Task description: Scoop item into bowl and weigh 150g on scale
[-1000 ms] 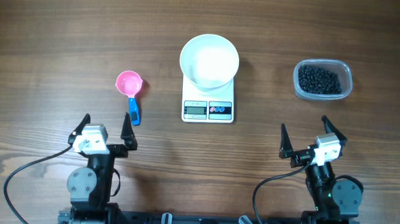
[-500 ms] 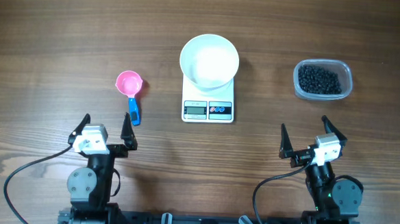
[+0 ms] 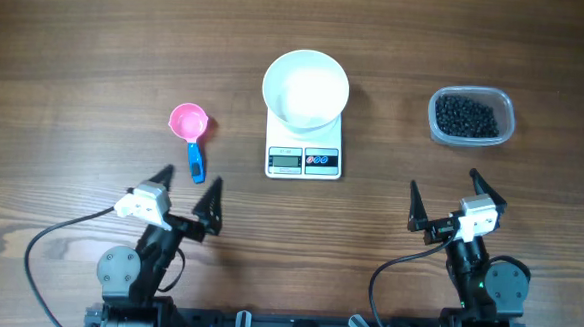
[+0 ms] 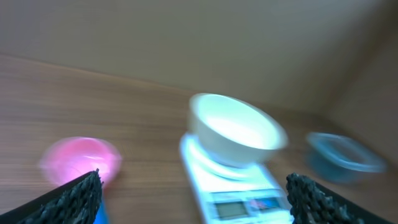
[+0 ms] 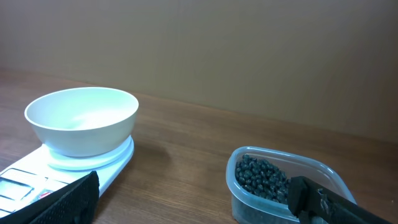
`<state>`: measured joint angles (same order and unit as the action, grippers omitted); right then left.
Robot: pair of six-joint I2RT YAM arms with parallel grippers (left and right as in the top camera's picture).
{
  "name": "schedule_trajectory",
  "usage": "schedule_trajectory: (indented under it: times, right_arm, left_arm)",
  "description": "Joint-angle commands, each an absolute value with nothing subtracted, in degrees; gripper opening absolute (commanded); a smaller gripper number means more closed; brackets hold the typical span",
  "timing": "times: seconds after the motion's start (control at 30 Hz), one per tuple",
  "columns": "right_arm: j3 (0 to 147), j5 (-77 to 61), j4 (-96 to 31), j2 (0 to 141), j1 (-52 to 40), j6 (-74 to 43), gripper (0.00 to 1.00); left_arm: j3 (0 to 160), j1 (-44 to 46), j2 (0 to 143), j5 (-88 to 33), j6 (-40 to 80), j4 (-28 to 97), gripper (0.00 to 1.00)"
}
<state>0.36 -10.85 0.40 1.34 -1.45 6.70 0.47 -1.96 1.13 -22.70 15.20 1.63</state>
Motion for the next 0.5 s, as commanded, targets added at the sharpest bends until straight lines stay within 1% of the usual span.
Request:
schedule_trajectory:
  times: [0.0,0.07,0.1,0.13,0.23,0.3,0.37,0.4,0.47]
  right_arm:
    - [0.3,-10.3,0.8,1.7,-1.2,6.0,1.00]
    - [0.3,-10.3,0.8,1.7,-1.2,6.0,1.00]
    - [0.3,-10.3,0.8,1.7,-1.2,6.0,1.00]
    - [0.3,-10.3,0.8,1.7,-1.2,6.0,1.00]
    - [0.3,-10.3,0.8,1.7,-1.2,6.0,1.00]
    - [0.3,-10.3,0.8,1.7,-1.2,6.0,1.00]
    - [0.3,-10.3,0.8,1.7,-1.2,6.0,1.00]
    - [0.3,-10.3,0.8,1.7,-1.2,6.0,1.00]
    - [0.3,-10.3,0.8,1.7,-1.2,6.0,1.00]
  left_arm:
    - [0.3,-1.7,1.1,-35.5,22.8,-5.5,1.00]
    - [0.5,-1.7,1.1,-36.8,22.8,-15.7,1.00]
    - [1.6,-1.9,1.1,-34.7,22.7,-20.3,1.00]
    - [3.1,-2.2,1.1,-33.0,22.4,-20.3,1.00]
    - [10.1,-4.1,1.8,-32.3,16.4,-16.0,1.00]
    - [16.7,-5.3,3.7,-32.3,12.4,-9.1,1.00]
    - [28.6,-6.2,9.8,-32.3,9.3,5.9,1.00]
    - [31.6,-6.3,11.9,-32.0,9.2,10.2,1.00]
    - [43.8,-6.3,21.7,-27.8,9.5,28.6,1.00]
